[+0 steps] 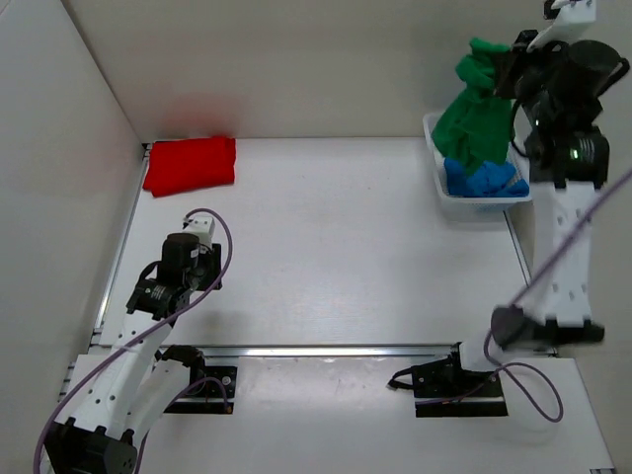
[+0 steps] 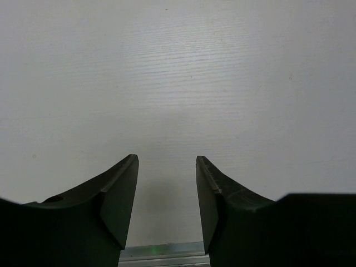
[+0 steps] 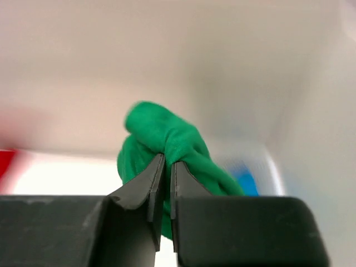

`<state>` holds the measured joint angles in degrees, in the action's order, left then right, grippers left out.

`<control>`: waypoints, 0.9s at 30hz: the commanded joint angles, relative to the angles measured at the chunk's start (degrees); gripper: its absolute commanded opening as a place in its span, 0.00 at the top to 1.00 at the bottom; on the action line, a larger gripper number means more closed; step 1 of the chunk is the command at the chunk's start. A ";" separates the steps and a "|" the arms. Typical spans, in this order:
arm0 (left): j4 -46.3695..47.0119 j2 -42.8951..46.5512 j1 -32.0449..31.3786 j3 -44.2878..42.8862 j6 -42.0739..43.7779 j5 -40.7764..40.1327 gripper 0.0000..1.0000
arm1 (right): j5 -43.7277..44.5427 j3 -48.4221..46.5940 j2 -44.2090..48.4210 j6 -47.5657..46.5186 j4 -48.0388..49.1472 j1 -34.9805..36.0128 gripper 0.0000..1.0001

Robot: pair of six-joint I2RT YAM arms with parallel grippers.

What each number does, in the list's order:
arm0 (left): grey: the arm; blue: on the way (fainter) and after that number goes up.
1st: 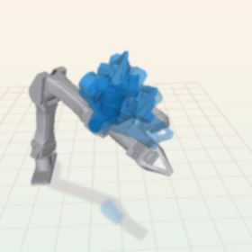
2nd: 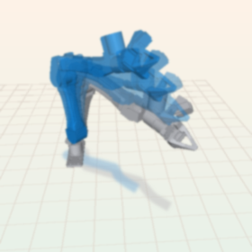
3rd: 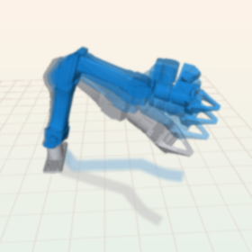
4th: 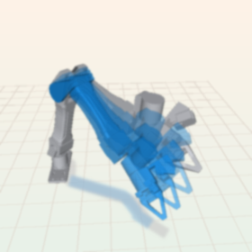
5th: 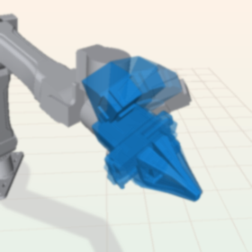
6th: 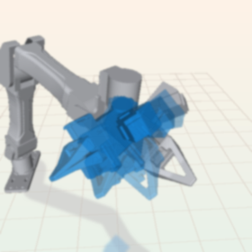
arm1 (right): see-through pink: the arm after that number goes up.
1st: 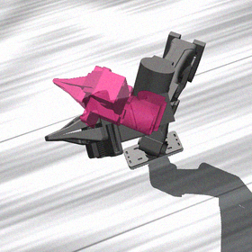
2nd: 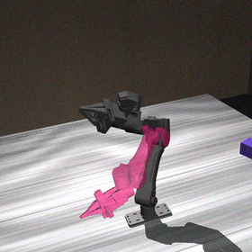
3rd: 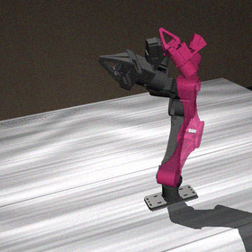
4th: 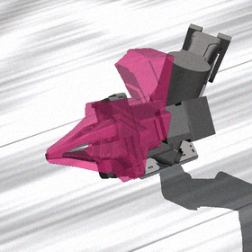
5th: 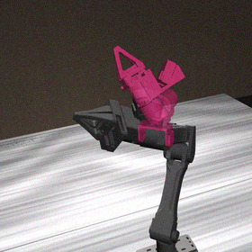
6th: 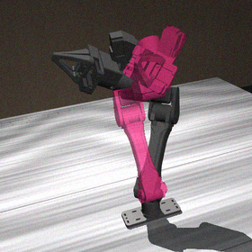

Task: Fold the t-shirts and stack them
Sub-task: Move the tshirt to the center of the board

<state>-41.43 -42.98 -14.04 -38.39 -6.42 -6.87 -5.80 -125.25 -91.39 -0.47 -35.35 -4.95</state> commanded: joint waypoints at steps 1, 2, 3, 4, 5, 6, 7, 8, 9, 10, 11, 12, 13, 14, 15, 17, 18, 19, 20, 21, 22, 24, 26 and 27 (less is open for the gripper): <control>0.39 2.20 -0.28 -0.46 0.26 -0.16 0.43 | -0.78 4.83 12.98 -1.56 7.84 9.95 1.00; 0.38 2.72 -0.28 -0.37 0.09 -0.33 0.41 | -1.75 5.80 15.26 -0.25 7.50 11.70 1.00; 0.82 2.90 0.24 -0.11 0.00 -0.25 0.41 | -2.80 6.68 16.50 0.03 6.71 12.15 1.00; 0.56 3.51 0.16 -0.54 0.00 -0.42 0.41 | -4.90 8.25 17.38 2.21 6.27 12.59 1.00; 0.65 3.61 -0.10 -0.11 0.35 -0.25 0.41 | -5.88 9.14 17.83 3.36 5.83 12.77 1.00; 0.39 4.22 0.07 -0.45 0.09 -0.07 0.42 | -6.06 11.93 18.53 3.37 6.78 14.77 1.00; 0.73 4.22 0.16 -0.28 -0.09 -0.24 0.43 | -5.80 13.87 19.14 3.46 7.49 17.32 1.00; 0.21 4.74 -0.02 -0.45 0.00 -0.25 0.42 | -4.93 17.20 19.41 3.72 8.01 20.30 1.00; 0.64 5.01 0.15 -0.37 0.00 -0.07 0.43 | -4.40 20.45 19.06 4.24 7.93 22.07 1.00; 0.65 5.27 0.50 -0.19 -0.09 0.10 0.44 | -3.70 23.79 17.93 4.42 8.28 27.66 1.00; 0.65 5.45 0.94 -0.28 -0.18 -0.33 0.45 | -2.65 25.39 17.22 4.86 8.63 29.11 1.00; 0.74 5.63 0.60 -0.45 -0.09 -0.59 0.45 | -1.59 29.58 16.69 5.56 9.16 31.03 1.00; 0.74 5.89 0.94 -0.46 -0.26 -0.42 0.46 | -1.93 33.63 15.47 6.09 10.38 33.32 1.00; 0.74 5.72 1.21 -0.37 -0.18 -0.33 0.49 | -3.41 35.67 13.54 7.92 11.44 35.17 1.00; 0.56 5.46 1.12 -0.46 -0.26 -0.42 0.50 | -4.38 38.56 12.65 9.85 11.97 35.79 1.00; 0.74 5.02 1.82 -0.37 -0.26 -0.33 0.52 | -7.90 40.52 7.05 11.27 11.45 37.20 0.98; 0.65 4.84 1.48 -0.37 -0.18 -0.16 0.52 | -7.91 39.92 5.71 11.19 9.53 37.73 0.95; 0.65 4.84 1.39 -0.28 0.08 -0.24 0.53 | -6.95 39.30 3.61 10.67 8.56 38.34 0.84; 0.56 4.58 1.39 -0.45 0.00 0.10 0.53 | -5.98 39.29 2.37 10.58 8.11 38.70 0.73; 0.73 4.75 1.39 -0.46 0.35 0.19 0.53 | -4.67 39.29 2.80 10.40 8.72 38.79 0.67; 0.74 4.40 1.21 -0.37 0.70 0.37 0.51 | -4.05 40.25 4.11 10.49 9.24 37.57 0.56; 0.91 3.87 0.60 -0.37 0.88 0.99 0.48 | -5.43 41.66 5.69 11.36 9.34 34.68 0.42; 1.00 2.30 -0.80 -0.37 1.58 2.65 0.40 | -7.37 44.38 7.10 12.51 8.99 31.95 0.40; 0.83 1.94 -2.20 -0.63 2.19 2.48 0.38 | -7.64 45.35 7.89 12.77 8.55 30.98 0.40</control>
<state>-41.28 -39.81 -13.93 -38.39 -5.72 -6.39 -12.10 -80.68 -91.02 10.41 -30.30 30.26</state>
